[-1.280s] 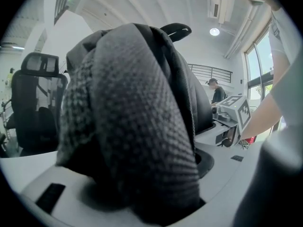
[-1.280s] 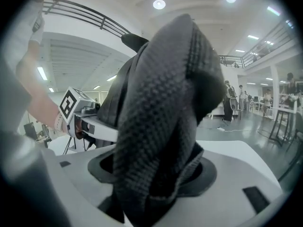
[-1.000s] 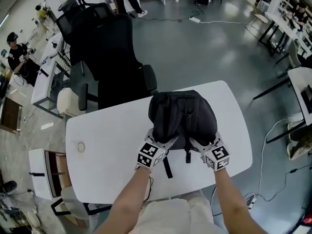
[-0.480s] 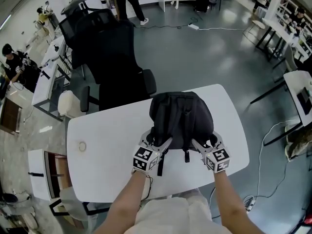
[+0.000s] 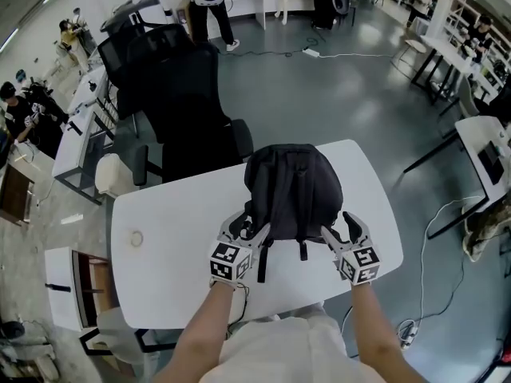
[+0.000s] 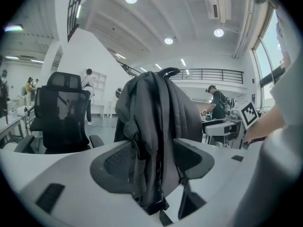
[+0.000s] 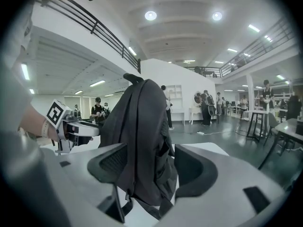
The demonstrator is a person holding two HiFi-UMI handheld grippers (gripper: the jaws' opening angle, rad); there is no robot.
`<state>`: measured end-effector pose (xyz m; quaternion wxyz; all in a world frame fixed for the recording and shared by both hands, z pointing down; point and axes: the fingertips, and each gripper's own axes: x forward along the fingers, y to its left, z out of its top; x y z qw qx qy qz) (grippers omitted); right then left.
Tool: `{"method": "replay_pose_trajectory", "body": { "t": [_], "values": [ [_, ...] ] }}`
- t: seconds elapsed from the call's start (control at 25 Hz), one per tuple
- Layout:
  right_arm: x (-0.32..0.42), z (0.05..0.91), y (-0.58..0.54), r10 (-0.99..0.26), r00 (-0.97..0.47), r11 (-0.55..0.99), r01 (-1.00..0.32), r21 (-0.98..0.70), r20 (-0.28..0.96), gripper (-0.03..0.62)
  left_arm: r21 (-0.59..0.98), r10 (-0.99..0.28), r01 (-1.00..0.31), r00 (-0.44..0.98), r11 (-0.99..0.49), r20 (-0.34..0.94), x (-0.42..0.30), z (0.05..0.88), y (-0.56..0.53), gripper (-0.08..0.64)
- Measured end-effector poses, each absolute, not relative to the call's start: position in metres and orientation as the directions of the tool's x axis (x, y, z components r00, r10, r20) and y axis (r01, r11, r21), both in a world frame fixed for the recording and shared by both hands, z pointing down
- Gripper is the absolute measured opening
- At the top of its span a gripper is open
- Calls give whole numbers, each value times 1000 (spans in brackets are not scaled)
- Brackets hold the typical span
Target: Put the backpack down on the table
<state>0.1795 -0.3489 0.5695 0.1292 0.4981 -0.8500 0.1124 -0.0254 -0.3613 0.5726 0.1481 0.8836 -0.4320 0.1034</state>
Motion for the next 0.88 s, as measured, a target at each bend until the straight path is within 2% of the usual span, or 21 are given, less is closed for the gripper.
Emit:
{"method": "replay_pose_trajectory", "body": {
  "t": [0.24,0.4,0.48,0.6,0.8,0.88],
  "values": [
    [181,549,-338,-845,-450,449,-891,-75,288,307,204,-782,-820,572,-535,247,-44,548,-348,250],
    [178,538,-330,-854,-447,443,-893,-78,266,289,193,-805,-832,553,-520,217,-56,532,-339,199],
    [175,532,-327,-857,-447,443,-893,-77,255,266,187,-813,-837,545,-514,203,-62,525,-336,144],
    [172,522,-323,-865,-444,440,-895,-74,233,231,187,-826,-842,536,-506,177,-72,515,-331,101],
    [170,505,-315,-873,-443,440,-896,-64,205,189,176,-833,-844,532,-506,154,-81,501,-325,83],
    [170,498,-312,-878,-441,438,-897,-56,189,151,166,-835,-845,531,-509,143,-84,497,-323,77]
  ]
}}
